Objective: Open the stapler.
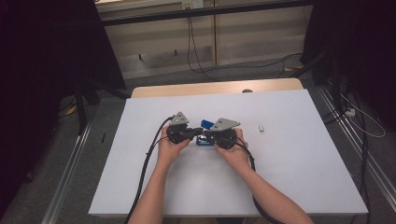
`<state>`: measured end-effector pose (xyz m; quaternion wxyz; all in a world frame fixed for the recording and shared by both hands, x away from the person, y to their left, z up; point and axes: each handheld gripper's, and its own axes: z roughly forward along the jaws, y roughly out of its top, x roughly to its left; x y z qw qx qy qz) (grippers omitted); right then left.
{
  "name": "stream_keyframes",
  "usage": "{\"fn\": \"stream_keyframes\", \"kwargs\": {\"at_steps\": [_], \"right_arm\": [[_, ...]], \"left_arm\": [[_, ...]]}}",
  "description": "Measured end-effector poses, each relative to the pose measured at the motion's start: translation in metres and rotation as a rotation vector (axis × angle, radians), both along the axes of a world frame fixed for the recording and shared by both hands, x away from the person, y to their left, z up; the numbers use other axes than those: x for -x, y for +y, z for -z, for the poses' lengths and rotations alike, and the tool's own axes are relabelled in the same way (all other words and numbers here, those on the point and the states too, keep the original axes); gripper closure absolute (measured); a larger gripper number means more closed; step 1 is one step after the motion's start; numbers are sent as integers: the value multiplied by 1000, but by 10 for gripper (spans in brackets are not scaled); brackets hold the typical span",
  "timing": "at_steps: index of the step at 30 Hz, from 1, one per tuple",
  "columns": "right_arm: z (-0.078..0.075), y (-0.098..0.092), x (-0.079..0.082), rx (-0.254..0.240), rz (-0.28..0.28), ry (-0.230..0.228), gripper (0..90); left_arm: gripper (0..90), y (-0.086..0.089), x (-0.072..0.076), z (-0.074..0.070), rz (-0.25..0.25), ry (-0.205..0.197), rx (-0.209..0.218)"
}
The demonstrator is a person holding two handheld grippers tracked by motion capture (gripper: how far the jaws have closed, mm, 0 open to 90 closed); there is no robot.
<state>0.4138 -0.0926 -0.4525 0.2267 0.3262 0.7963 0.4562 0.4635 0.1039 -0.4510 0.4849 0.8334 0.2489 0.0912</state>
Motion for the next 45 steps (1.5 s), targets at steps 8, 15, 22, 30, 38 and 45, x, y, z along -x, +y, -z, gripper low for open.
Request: {"fn": "stream_keyframes", "kwargs": {"at_steps": [8,15,22,30,38,45], "right_arm": [[1,4,2,26,27,-23,900],[-5,5,3,29,76,-50,900],[-8,4,5,44,99,-50,900],[-12,2,7,56,142,-66,900],[-16,-6,9,52,156,-70,900],[-18,-8,10,57,169,-72,900]], "left_arm": [[900,-3,-1,7,4,13,-10],[900,-5,-1,8,5,11,-7],[900,-5,-2,8,7,10,-6],[900,-5,-1,9,1,10,-4],[900,-7,-1,10,9,18,0],[900,-6,-2,11,11,25,12]]}}
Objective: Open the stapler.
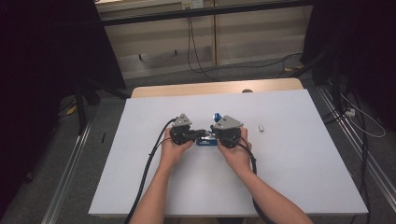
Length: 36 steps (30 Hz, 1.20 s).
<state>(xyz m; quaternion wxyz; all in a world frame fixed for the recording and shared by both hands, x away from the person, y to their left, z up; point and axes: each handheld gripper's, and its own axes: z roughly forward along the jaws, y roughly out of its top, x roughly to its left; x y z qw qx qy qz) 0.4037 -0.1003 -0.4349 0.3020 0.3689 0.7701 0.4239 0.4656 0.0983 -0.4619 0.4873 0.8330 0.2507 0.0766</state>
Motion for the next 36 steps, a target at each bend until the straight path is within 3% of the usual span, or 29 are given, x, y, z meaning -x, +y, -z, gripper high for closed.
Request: {"fn": "stream_keyframes", "kwargs": {"at_steps": [5,36], "right_arm": [[-2,-6,1,-16,7,10,900],[-7,-12,7,17,64,3,900]], "left_arm": [[900,0,0,0,0,1,-2],[900,1,-1,1,4,10,15]]}}
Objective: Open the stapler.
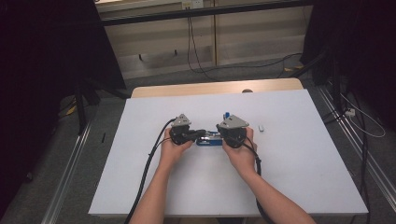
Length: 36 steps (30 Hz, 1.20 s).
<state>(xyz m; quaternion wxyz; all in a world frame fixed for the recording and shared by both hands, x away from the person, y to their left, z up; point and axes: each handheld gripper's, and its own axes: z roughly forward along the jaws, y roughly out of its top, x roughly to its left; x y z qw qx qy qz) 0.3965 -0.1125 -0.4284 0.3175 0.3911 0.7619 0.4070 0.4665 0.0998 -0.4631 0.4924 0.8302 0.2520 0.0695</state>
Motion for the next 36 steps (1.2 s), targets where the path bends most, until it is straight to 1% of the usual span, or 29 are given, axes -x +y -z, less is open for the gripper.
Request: {"fn": "stream_keyframes", "kwargs": {"at_steps": [1,3,5,7,9,11,12,13,15,18,20,22,24,26,28,29,31,32,33,34,36], "right_arm": [[0,-1,0,-9,-2,5,900],[-1,-1,1,3,1,-1,900],[-1,-2,1,5,3,-1,900],[-1,-5,1,-4,9,0,900],[-1,-8,2,4,17,-5,900],[-1,-10,2,1,22,-9,900],[-3,-14,1,-15,27,1,900],[-3,-14,1,-16,25,2,900],[-2,-13,2,18,18,-11,900],[-2,-14,2,8,22,-11,900],[-1,-15,2,17,20,-18,900],[-1,-16,2,15,21,-19,900],[0,-20,2,4,38,-10,900],[2,-26,0,-24,53,5,900],[3,-29,0,-22,57,5,900],[5,-33,1,11,64,-1,900],[8,-39,1,-29,74,17,900],[8,-39,1,-29,74,17,900],[11,-44,1,-18,79,18,900],[13,-46,1,-18,84,21,900],[17,-51,1,-31,91,35,900]], "left_arm": [[900,0,0,0,1,-6,-6],[900,0,0,0,-1,-3,-4],[900,0,0,0,0,-7,-6],[900,0,0,0,0,-7,-6],[900,0,0,0,1,-7,-6],[900,0,0,0,1,-6,-5],[900,0,0,0,0,0,0],[900,0,0,0,0,-4,-4],[900,0,0,0,-2,1,2],[900,0,0,0,-3,5,4],[900,1,0,1,-5,8,14],[900,1,0,1,-5,14,17],[900,1,0,1,-4,9,14],[900,1,0,1,-2,11,19],[900,1,0,1,-2,12,19],[900,1,0,1,-3,13,19],[900,1,0,1,-2,14,20],[900,1,0,1,-1,16,19],[900,2,0,1,-2,16,16],[900,1,0,1,-2,16,17],[900,2,-1,1,-3,21,20]]}}
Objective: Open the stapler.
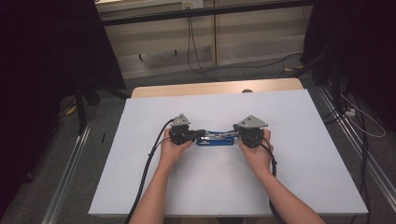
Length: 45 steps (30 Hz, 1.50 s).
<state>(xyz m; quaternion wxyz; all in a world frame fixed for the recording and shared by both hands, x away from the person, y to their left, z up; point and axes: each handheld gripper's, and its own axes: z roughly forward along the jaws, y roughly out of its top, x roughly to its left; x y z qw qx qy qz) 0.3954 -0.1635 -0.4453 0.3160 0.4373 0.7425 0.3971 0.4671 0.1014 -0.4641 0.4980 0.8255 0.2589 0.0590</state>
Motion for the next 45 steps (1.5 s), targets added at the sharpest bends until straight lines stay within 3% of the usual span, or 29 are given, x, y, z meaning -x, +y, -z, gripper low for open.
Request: {"fn": "stream_keyframes", "kwargs": {"at_steps": [2,4,20,30,32,37,41,45], "right_arm": [[5,-4,0,1,6,16,900],[9,-9,1,-17,11,0,900],[6,-12,-4,-14,-14,23,900],[4,-15,-4,-13,-32,36,900],[2,-17,-4,-22,-35,34,900],[-4,-23,-4,-35,-43,32,881],[-9,-30,-5,-53,-28,25,785],[-16,-38,-5,-64,-8,21,621]], "left_arm": [[900,0,0,0,-1,2,3],[900,0,0,0,-1,4,8],[900,1,0,0,2,4,5],[886,5,-1,-4,0,17,54],[871,8,-1,-3,5,35,90],[759,9,3,-11,-6,41,77],[671,12,8,-21,-29,17,73],[532,14,11,-28,-50,6,59]]}}
